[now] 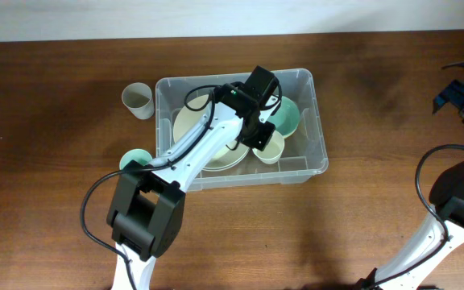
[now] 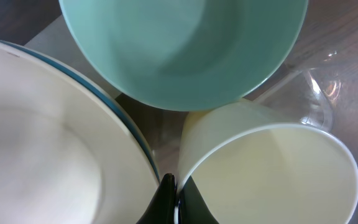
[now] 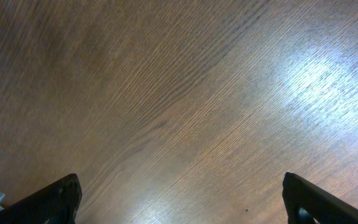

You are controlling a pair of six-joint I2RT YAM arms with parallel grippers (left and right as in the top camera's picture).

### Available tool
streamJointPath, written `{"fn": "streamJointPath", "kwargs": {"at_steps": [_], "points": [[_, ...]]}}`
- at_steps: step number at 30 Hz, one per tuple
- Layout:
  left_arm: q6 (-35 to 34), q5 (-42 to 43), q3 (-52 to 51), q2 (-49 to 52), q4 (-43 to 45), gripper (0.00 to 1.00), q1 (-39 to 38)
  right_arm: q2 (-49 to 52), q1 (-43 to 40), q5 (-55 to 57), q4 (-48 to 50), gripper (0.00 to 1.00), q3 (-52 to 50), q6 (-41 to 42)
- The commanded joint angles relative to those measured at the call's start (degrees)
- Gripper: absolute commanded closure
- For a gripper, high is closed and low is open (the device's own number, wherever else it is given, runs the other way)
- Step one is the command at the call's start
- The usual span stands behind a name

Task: Pack container

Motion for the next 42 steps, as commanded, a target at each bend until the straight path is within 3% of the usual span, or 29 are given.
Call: {"fn": "streamJointPath", "kwargs": {"at_steps": [1, 7, 19, 26, 35, 42], "points": [[1.1, -0.9, 1.1, 0.3, 2.0, 0.99, -0.2, -1.8, -0.1, 0.1, 0.1, 0.01, -0.2, 0.2], [1.1, -0.8, 1.1, 0.3, 5.1, 0.99, -0.2, -1.8, -0.1, 0.1, 0.1, 0.01, -0.2, 0.2], [1.1, 2.0, 1.1, 0.3, -0.6, 0.99, -0.3, -1.8, -0.1, 0.1, 0.1, 0.01, -0.2, 0.2], [1.1, 2.0, 1.1, 0.3, -0.6, 0.84, -0.3, -1.8, -0.1, 0.1, 0.1, 0.01, -0.2, 0.2], [1.1, 2.3, 2.1, 0.3, -0.4, 0.82, -0.3, -1.8, -0.1, 0.1, 0.1, 0.01, -0.2, 0.2], [1.1, 4.8, 12.5, 0.3, -5.2, 0.73, -0.2, -1.8, -0.1, 0.1, 0.1, 0.01, -0.2, 0.2]]}}
